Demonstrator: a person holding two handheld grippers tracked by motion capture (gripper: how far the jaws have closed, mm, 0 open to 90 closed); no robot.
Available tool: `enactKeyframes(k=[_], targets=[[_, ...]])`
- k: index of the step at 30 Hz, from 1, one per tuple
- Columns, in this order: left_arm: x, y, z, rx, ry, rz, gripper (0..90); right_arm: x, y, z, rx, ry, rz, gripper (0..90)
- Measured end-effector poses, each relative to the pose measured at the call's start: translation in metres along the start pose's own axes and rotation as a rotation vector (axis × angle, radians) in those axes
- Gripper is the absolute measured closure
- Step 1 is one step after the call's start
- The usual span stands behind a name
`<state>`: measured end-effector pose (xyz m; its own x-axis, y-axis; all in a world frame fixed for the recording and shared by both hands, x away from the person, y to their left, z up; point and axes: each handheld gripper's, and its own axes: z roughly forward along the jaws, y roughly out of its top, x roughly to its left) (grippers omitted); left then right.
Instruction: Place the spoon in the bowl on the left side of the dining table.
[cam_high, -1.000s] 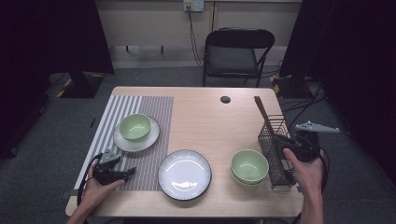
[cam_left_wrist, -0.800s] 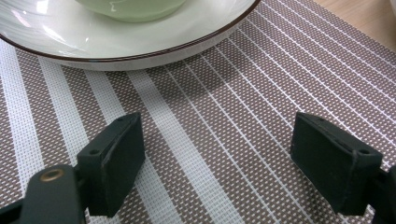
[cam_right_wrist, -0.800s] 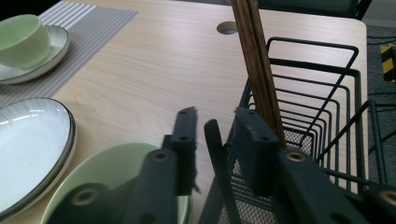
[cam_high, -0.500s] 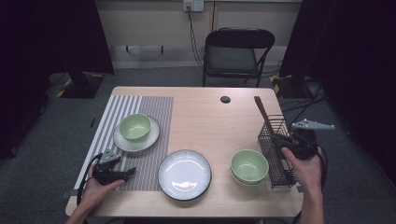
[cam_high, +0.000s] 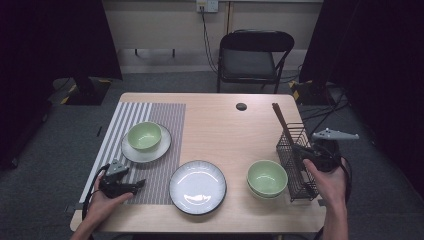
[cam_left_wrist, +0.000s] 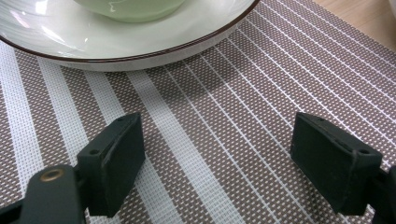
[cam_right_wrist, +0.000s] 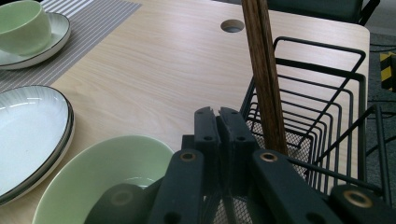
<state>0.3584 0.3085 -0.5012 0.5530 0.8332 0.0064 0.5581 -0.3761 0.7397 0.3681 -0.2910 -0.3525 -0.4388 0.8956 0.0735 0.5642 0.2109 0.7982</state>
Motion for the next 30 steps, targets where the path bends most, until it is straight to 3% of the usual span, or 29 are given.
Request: enactKeyframes(k=[14,22,30], targets=[[0.0,0.0,0.0,0.0,0.0,0.0,17.3,0.006,-0.004,-0.019,-0.033,0.057,-0.014,87.7],[0.0,0.0,0.0,0.0,0.0,0.0,17.2,0.005,-0.009,-0.018,-0.028,0.099,-0.008,85.6],[0.0,0.0,0.0,-0.001,0.002,0.001,17.3,0.001,-0.01,-0.014,-0.017,0.106,-0.001,82.5]])
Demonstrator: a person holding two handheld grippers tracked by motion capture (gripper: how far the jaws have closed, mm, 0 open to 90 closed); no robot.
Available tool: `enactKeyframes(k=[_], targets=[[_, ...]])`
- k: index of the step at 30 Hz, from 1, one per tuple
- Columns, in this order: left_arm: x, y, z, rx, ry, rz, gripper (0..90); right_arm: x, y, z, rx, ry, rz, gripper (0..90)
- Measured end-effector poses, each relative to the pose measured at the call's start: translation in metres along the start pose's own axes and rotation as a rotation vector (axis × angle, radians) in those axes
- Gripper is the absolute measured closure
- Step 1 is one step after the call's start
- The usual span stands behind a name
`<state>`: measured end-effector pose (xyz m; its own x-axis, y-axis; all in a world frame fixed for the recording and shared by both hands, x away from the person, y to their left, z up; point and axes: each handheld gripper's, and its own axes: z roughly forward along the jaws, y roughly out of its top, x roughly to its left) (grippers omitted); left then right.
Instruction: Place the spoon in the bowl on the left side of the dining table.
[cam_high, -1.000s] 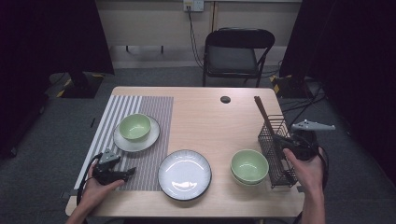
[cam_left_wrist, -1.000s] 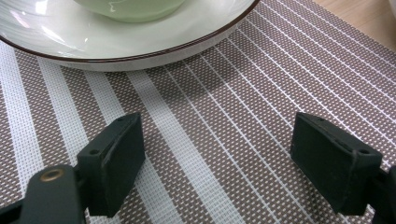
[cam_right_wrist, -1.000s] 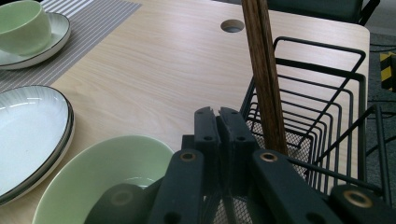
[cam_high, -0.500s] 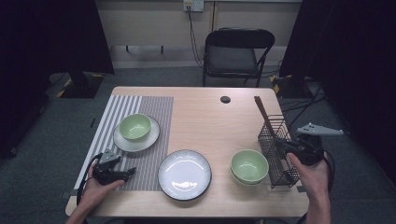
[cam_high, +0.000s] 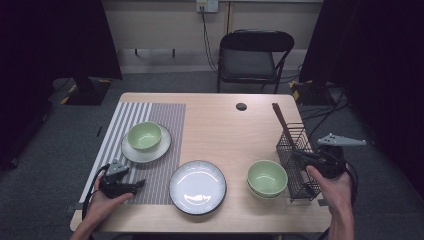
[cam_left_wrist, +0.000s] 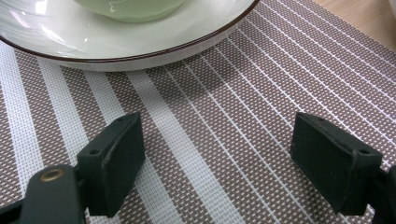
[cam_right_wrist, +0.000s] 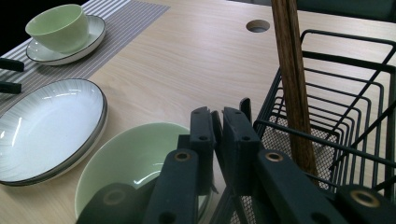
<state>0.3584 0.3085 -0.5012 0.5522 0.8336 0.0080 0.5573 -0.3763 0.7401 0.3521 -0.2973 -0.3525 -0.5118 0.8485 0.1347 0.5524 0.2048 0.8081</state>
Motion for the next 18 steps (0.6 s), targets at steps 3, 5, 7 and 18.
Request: enactKeyframes(k=[3,5,7,18], targets=[[-0.0001,0.0,0.0,0.001,-0.002,-0.001,17.2,-0.0004,0.0007,0.003,0.008,-0.008,-0.002,81.3],[-0.0001,0.0,0.0001,0.0,-0.002,-0.001,17.2,0.0002,0.001,0.0048,0.018,-0.016,-0.007,80.7],[0.0,0.0,0.0,0.001,-0.002,-0.001,17.2,0.0002,0.0008,0.0061,0.029,-0.019,-0.006,80.0],[0.0,-0.0001,0.0,-0.001,-0.001,-0.001,17.3,0.0019,-0.0014,0.0067,0.044,-0.019,-0.012,80.5]])
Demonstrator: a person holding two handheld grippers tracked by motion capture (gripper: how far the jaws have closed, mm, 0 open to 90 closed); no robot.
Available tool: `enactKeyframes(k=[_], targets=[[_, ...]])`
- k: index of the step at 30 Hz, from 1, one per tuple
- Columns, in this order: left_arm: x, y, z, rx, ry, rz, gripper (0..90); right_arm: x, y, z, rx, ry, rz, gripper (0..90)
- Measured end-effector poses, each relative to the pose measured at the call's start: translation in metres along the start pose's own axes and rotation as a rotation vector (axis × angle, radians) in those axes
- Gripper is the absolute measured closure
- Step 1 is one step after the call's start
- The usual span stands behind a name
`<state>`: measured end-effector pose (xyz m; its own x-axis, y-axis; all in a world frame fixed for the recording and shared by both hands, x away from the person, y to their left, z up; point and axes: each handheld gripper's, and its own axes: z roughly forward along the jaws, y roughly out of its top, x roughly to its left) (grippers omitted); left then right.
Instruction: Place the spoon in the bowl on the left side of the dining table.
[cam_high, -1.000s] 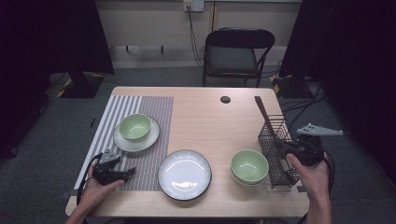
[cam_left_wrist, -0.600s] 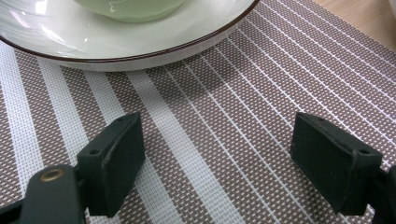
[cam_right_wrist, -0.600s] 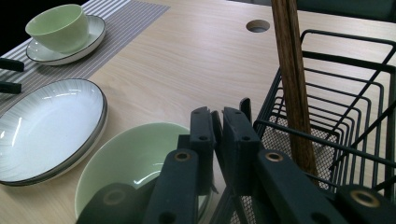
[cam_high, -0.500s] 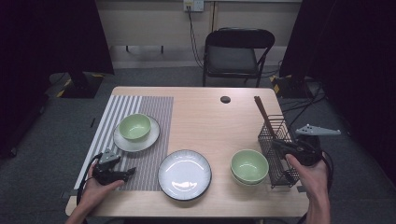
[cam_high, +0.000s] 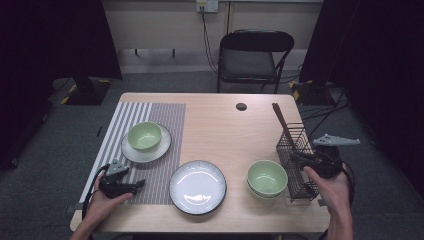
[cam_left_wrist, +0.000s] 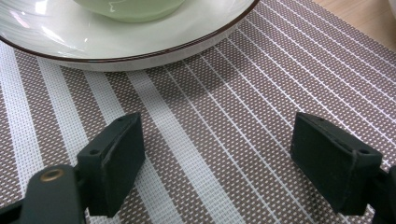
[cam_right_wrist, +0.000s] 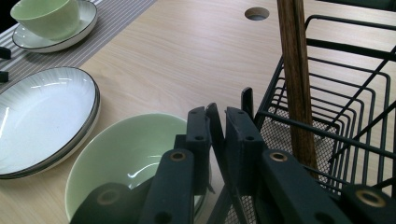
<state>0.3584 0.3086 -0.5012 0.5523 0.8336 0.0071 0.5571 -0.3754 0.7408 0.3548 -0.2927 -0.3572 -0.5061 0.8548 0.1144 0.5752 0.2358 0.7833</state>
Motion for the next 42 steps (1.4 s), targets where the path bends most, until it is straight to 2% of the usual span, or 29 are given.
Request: enactKeyframes(k=[6,10,20,24,26,31,35,37,42], targets=[[0.0,0.0,0.0,0.0,-0.001,0.0,17.3,0.0,-0.001,-0.005,-0.011,0.022,-0.01,83.5],[0.0,0.0,0.0,0.0,0.0,0.001,17.2,-0.001,-0.004,-0.006,-0.014,0.043,-0.004,81.2],[0.0,0.0,0.0,0.0,-0.002,0.001,17.3,0.0,-0.008,-0.001,0.038,0.028,-0.001,77.5],[0.0,0.0,0.0,-0.002,-0.001,0.0,17.3,0.0,-0.008,0.001,0.054,0.013,-0.002,79.0],[0.0,0.0,0.0,0.0,-0.002,0.003,17.3,0.0,-0.008,0.001,0.044,0.007,-0.002,82.6],[0.0,0.0,0.0,0.0,-0.003,0.002,17.3,-0.003,-0.007,-0.005,0.013,-0.01,0.018,84.8],[0.0,0.0,0.0,0.0,-0.003,0.004,17.3,-0.005,-0.007,-0.009,-0.015,-0.025,0.015,86.4],[0.0,0.0,0.0,0.0,-0.002,0.003,17.3,-0.006,-0.006,-0.01,-0.025,-0.017,0.012,86.9],[0.0,0.0,0.0,0.0,-0.003,0.003,17.3,-0.006,-0.005,-0.014,-0.049,-0.045,0.006,88.4]])
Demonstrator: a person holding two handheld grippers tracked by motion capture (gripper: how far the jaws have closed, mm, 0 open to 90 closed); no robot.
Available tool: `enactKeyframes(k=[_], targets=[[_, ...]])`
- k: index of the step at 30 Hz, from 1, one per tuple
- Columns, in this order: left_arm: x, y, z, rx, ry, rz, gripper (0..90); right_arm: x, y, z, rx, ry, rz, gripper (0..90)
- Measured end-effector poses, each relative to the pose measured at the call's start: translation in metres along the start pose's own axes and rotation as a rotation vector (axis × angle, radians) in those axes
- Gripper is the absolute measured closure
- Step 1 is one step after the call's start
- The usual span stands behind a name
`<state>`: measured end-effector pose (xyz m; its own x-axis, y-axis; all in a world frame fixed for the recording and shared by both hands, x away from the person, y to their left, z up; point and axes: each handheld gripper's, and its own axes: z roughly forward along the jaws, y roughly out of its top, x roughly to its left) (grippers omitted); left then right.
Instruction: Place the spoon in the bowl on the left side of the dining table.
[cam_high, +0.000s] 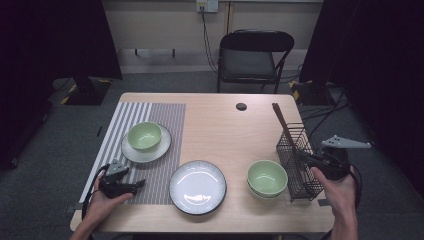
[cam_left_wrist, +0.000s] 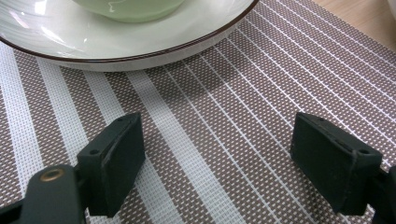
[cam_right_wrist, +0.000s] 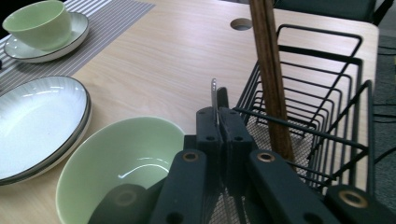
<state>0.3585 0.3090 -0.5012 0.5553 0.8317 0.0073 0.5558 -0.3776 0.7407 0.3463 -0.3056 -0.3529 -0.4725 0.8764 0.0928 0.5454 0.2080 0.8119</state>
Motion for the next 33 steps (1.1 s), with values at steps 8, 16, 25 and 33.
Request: enactKeyframes(k=[8,16,25,33], targets=[[0.0,0.0,0.0,0.0,0.0,0.001,17.3,-0.002,0.002,-0.008,-0.062,-0.026,0.002,90.0],[0.0,0.0,0.0,-0.002,0.001,-0.001,17.3,-0.001,0.004,-0.011,-0.092,-0.036,0.001,90.0],[0.0,0.0,0.0,-0.002,0.001,-0.002,17.3,-0.002,0.007,-0.019,-0.133,-0.062,0.004,90.0],[0.0,0.0,0.0,0.0,0.001,0.0,17.3,0.0,0.011,-0.022,-0.176,-0.057,0.017,90.0]])
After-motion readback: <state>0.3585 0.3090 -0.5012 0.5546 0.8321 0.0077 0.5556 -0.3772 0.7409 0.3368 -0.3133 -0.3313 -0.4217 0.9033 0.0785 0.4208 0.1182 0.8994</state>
